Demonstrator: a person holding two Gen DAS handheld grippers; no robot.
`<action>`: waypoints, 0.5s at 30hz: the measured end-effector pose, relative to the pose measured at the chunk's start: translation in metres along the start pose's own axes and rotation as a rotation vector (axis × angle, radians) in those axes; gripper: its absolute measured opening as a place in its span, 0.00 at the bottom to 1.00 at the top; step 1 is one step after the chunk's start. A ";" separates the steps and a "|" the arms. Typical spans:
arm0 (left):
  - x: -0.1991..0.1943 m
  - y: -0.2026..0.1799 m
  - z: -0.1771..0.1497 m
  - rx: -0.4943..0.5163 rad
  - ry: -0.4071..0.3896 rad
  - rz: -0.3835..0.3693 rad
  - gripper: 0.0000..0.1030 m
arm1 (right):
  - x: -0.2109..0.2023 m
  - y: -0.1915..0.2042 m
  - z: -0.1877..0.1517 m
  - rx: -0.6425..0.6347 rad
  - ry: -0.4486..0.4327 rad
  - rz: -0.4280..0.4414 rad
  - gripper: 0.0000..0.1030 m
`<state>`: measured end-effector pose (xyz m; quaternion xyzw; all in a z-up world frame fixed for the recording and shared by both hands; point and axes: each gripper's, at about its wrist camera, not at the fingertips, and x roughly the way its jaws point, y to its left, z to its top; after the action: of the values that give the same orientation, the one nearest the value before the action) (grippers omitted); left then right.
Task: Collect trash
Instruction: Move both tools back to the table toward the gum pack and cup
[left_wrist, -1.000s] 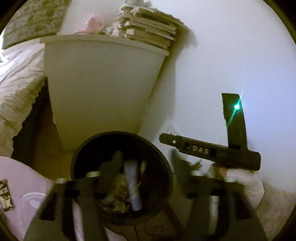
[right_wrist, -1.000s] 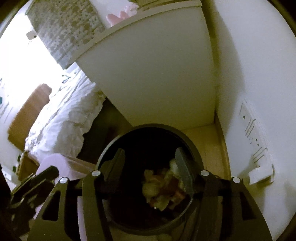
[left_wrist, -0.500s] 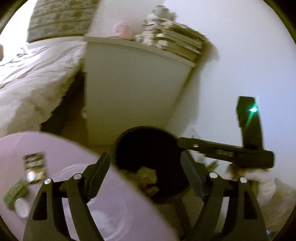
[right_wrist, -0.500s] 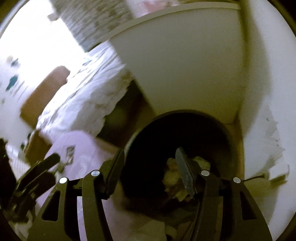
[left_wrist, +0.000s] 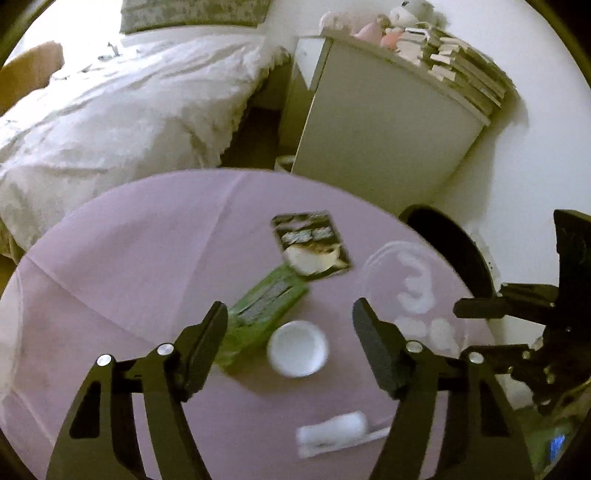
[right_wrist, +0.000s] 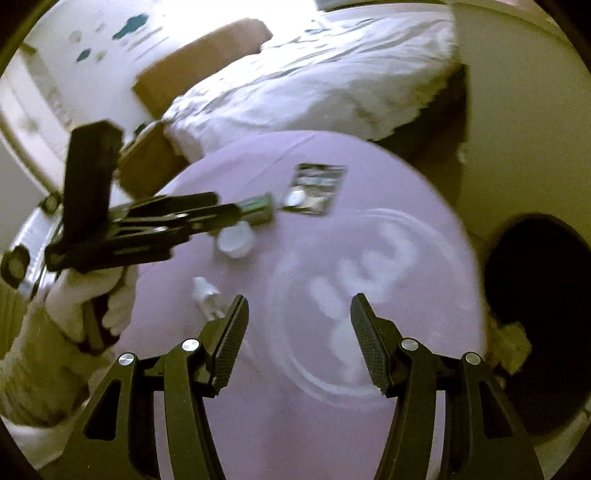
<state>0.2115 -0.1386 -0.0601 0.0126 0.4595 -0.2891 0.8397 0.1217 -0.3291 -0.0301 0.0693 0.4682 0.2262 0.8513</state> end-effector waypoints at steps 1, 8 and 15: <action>-0.002 0.006 -0.003 -0.007 -0.002 -0.007 0.67 | 0.007 0.006 0.002 -0.021 0.000 0.000 0.56; -0.008 0.040 -0.019 -0.022 0.010 -0.059 0.67 | 0.050 0.044 0.017 -0.111 0.010 -0.031 0.56; -0.014 0.055 -0.022 -0.031 -0.005 -0.079 0.67 | 0.091 0.064 0.027 -0.168 0.005 -0.127 0.48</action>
<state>0.2159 -0.0802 -0.0757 -0.0191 0.4619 -0.3148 0.8290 0.1657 -0.2289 -0.0639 -0.0325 0.4530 0.2105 0.8657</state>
